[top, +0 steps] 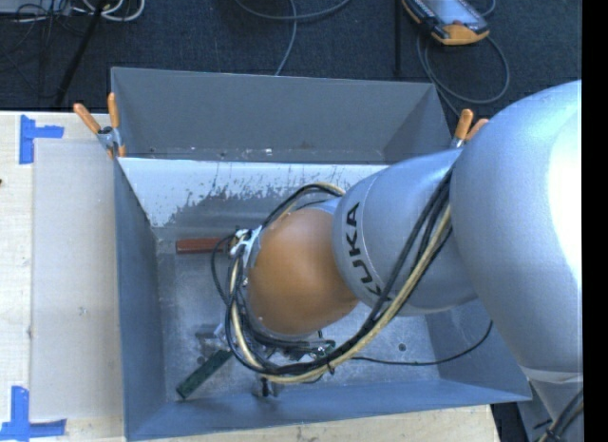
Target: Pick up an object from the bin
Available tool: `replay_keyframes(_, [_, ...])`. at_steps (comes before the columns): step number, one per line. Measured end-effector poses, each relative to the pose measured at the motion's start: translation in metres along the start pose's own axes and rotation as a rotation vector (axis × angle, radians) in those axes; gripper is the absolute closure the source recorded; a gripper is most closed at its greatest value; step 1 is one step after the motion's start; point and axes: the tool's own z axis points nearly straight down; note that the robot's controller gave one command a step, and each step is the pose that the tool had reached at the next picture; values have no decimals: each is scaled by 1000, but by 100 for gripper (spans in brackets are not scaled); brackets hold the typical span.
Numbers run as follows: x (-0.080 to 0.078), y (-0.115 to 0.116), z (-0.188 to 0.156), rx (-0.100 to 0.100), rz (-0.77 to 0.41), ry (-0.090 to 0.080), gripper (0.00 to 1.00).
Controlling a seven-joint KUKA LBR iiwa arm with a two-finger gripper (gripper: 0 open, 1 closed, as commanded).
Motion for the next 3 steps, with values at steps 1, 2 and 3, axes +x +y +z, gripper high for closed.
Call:
replay_keyframes(1, [-44,37,1,-2,-51,4,0])
replay_keyframes(2, [-41,36,3,-6,-42,12,100])
replay_keyframes(3, [-31,-3,-164,-1,-74,5,100])
